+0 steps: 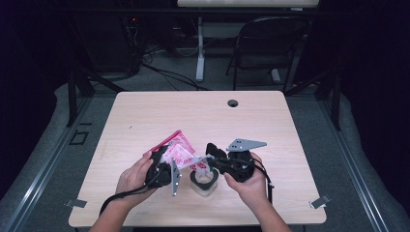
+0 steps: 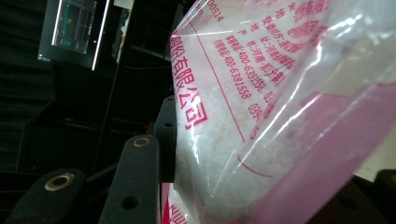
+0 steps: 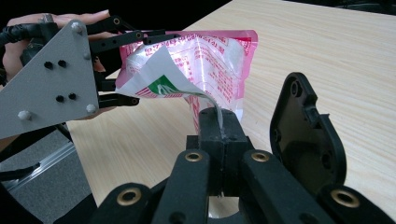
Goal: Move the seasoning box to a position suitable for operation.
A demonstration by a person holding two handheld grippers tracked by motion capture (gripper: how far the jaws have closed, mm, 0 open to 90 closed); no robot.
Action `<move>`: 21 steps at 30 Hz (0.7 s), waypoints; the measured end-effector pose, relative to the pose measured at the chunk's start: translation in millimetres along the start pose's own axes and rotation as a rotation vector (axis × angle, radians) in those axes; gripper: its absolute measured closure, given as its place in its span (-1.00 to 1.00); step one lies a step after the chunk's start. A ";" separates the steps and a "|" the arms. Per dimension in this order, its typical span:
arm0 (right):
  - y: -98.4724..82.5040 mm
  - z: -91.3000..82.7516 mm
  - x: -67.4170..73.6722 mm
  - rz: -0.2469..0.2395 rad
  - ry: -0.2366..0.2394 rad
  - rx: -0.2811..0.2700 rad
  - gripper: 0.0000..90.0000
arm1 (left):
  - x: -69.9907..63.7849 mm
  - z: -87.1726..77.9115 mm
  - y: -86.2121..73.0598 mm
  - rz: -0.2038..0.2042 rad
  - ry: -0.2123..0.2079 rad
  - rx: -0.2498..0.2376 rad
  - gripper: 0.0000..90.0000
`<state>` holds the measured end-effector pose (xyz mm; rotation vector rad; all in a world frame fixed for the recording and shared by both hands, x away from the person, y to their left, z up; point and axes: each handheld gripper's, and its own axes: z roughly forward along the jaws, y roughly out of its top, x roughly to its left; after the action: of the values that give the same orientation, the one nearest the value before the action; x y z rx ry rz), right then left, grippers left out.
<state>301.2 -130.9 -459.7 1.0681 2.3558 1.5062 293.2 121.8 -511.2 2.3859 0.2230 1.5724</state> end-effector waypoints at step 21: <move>-2.1 0.9 -2.7 0.013 -0.005 0.019 1.00 | 10.5 -3.7 6.3 0.147 -0.024 0.022 0.39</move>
<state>302.6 -132.5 -462.6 1.0919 2.3697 1.4864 293.9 119.2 -498.7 2.4870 0.0610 1.6099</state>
